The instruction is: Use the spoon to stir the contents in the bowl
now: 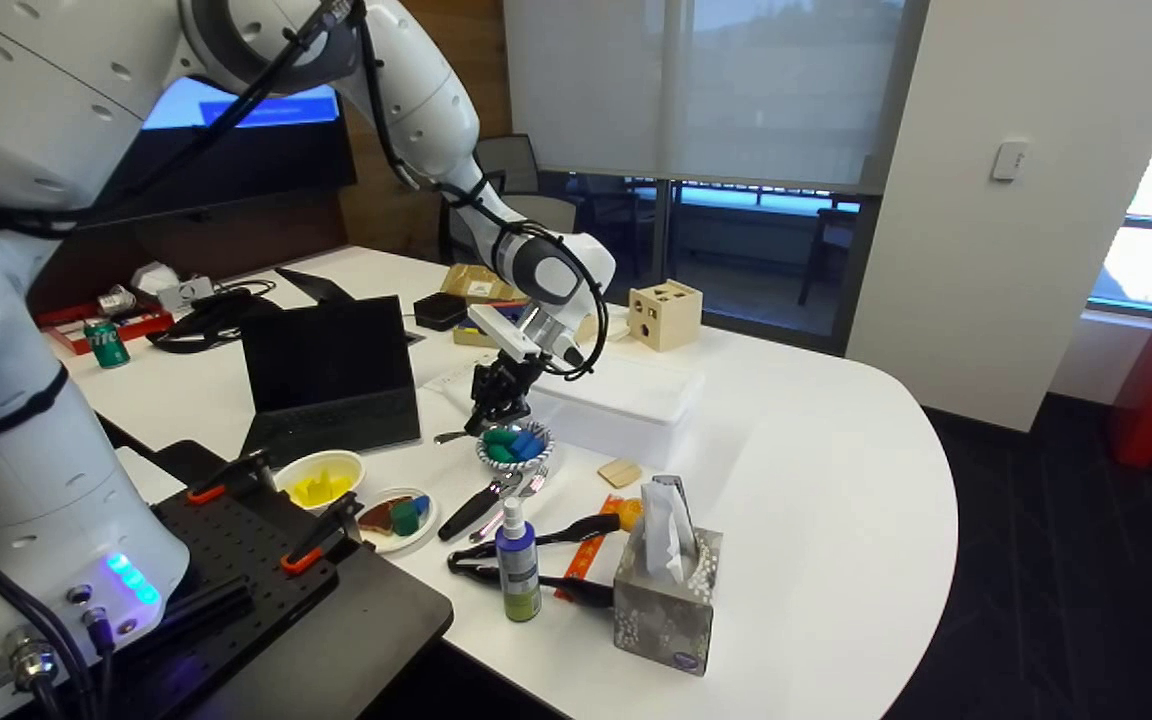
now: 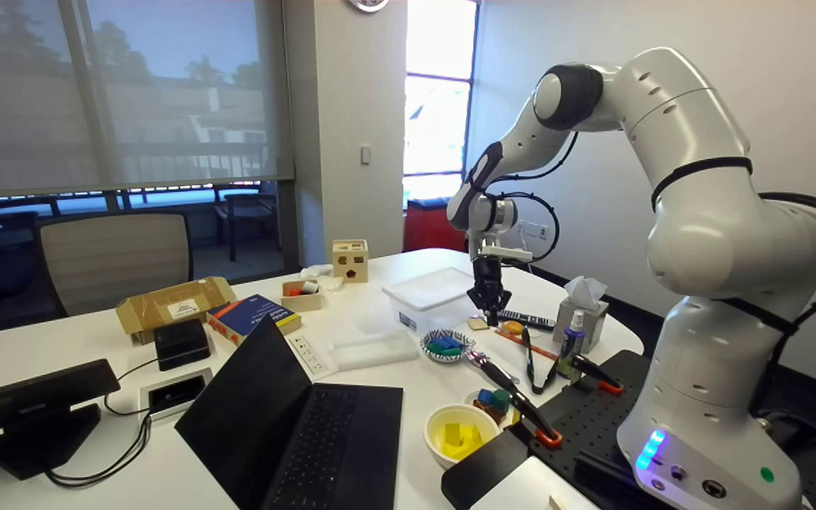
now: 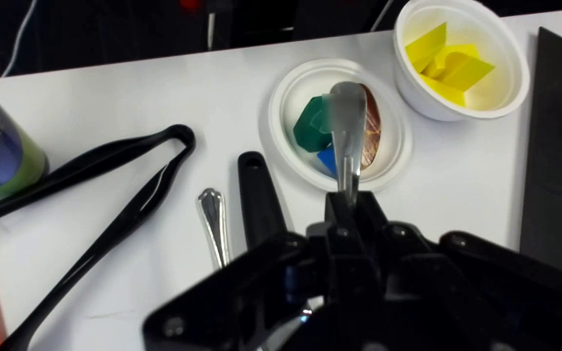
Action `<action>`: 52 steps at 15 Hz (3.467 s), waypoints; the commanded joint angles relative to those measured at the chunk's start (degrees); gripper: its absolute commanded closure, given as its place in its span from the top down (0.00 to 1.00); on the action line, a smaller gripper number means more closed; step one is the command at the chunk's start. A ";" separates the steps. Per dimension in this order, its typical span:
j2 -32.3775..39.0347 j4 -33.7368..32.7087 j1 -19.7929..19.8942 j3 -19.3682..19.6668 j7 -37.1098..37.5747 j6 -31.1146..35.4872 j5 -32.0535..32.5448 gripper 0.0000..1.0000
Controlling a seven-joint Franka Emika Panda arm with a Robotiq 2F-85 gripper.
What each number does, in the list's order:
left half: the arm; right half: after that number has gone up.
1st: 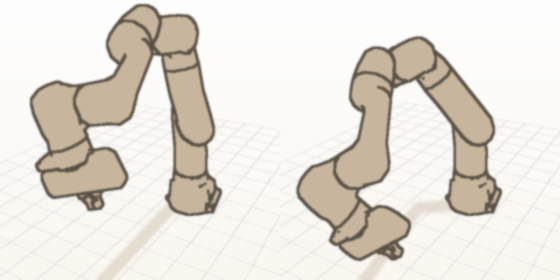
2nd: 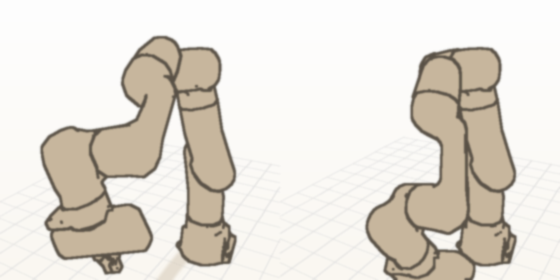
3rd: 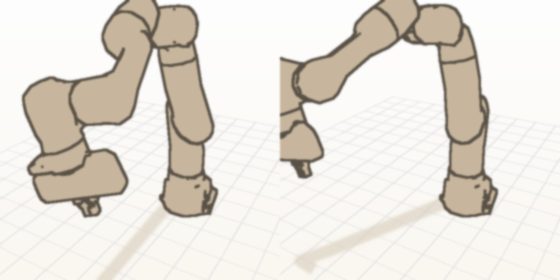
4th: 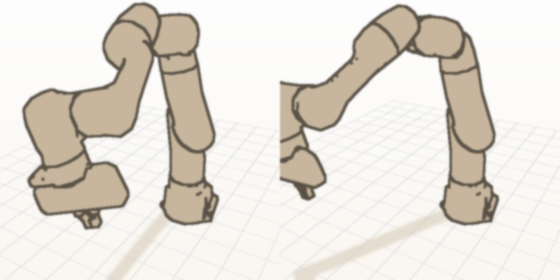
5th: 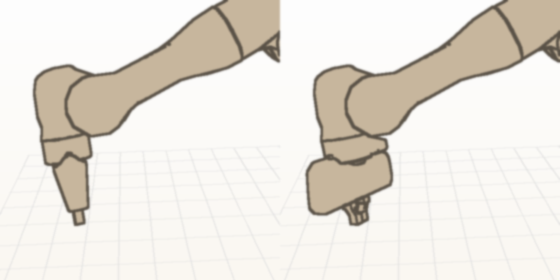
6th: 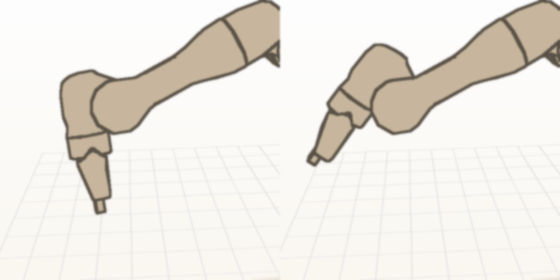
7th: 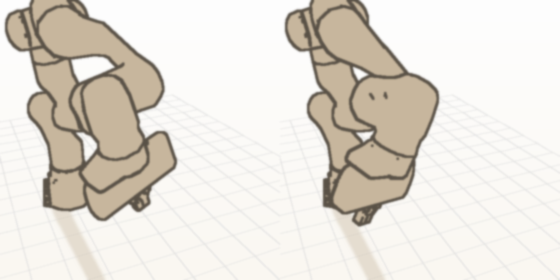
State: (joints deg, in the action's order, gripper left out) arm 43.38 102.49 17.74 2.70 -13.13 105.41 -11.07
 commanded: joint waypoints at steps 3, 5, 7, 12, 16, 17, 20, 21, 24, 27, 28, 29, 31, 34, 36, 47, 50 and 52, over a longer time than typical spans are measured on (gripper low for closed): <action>8.89 -11.25 3.09 -0.84 0.70 -11.23 -8.09 0.02; 11.67 -14.22 3.57 -0.72 1.48 -11.97 -10.34 0.02; 14.27 -17.15 4.03 -0.81 1.84 -12.39 -11.93 0.02; 19.53 -23.68 4.41 -1.50 3.50 -14.98 -14.34 0.02; 22.91 -27.76 4.75 -2.09 6.01 -16.73 -16.21 0.02; 23.72 -28.63 4.88 -2.14 6.97 -17.01 -16.89 0.02; 25.82 -30.59 5.40 -2.21 9.41 -17.73 -18.59 0.02; 26.51 -31.13 5.76 -2.42 10.08 -18.27 -19.37 0.02; 28.02 -32.01 6.60 -3.08 11.81 -20.33 -21.54 0.02; 28.95 -32.03 6.96 -3.82 13.10 -23.32 -24.49 0.02; 28.90 -31.70 6.77 -3.87 12.83 -23.96 -25.36 0.02; 29.20 -31.93 6.73 -4.08 12.89 -25.05 -26.50 0.02; 29.29 -31.88 6.44 -4.29 12.64 -26.45 -28.51 0.02; 29.37 -32.49 6.08 -4.10 12.17 -27.55 -31.18 0.02; 29.67 -33.15 6.02 -3.50 12.24 -27.49 -32.22 0.02; 33.90 -34.24 7.66 -1.84 17.16 -31.39 -37.16 0.02; 34.44 -33.95 7.83 -0.66 17.96 -30.98 -37.75 0.02; 34.63 -33.69 8.33 0.50 18.08 -30.59 -37.82 0.02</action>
State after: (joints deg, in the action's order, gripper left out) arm 77.02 70.38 25.25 1.59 2.58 76.52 -47.56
